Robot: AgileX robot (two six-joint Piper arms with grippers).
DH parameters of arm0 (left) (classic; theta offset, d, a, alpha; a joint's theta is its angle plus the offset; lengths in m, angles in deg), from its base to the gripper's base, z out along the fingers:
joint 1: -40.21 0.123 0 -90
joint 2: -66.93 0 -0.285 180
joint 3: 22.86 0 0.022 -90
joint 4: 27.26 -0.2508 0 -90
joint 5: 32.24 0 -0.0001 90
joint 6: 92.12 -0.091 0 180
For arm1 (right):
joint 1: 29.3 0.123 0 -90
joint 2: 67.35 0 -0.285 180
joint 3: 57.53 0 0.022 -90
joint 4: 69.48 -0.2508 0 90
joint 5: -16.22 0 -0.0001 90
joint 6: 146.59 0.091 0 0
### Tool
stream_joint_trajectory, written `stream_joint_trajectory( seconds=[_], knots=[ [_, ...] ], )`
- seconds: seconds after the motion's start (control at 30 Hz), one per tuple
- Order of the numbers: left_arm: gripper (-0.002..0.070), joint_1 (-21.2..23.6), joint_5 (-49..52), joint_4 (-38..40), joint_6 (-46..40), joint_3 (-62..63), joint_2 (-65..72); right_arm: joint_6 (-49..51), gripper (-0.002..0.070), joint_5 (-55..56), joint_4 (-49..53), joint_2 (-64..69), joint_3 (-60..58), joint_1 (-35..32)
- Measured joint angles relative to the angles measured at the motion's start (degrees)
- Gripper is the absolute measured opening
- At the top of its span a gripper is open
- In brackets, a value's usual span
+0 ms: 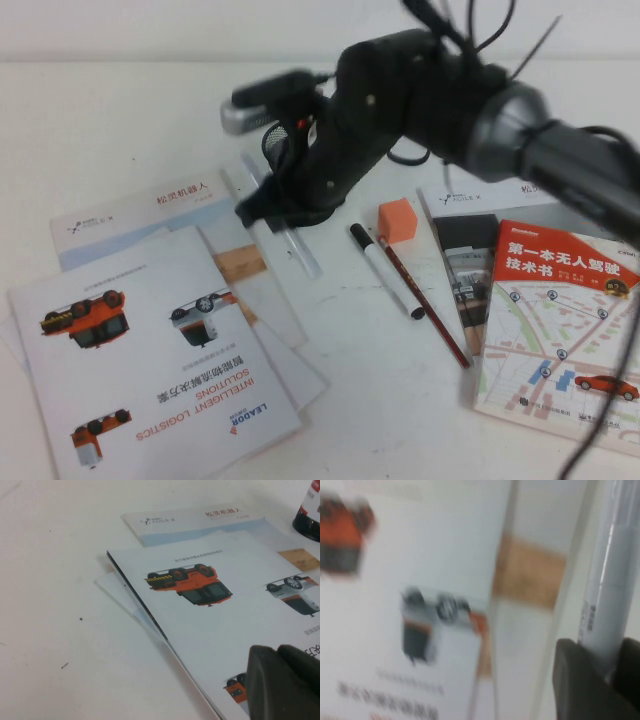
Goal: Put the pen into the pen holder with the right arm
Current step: Place the pen onto the pen holder
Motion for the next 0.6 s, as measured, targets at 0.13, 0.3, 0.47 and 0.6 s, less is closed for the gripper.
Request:
stream_joint_trajectory(
  seconds=[0.13,0.3,0.47,0.6],
  knots=[
    [-0.0002,0.0,0.0,0.0,0.0,0.0,0.0,0.0,0.0117,14.4,-1.3,-6.6,-10.4,0.1],
    [-0.0003,0.0,0.0,0.0,0.0,0.0,0.0,4.7,0.0117,44.0,5.0,-16.4,-28.8,1.3],
    [-0.0003,0.0,0.0,0.0,0.0,0.0,0.0,21.4,0.0117,84.9,26.4,-17.3,-38.8,-2.0],
    [-0.0003,0.0,0.0,0.0,0.0,0.0,0.0,21.5,0.0117,98.3,27.5,-12.3,-36.8,-4.1]
  ],
)
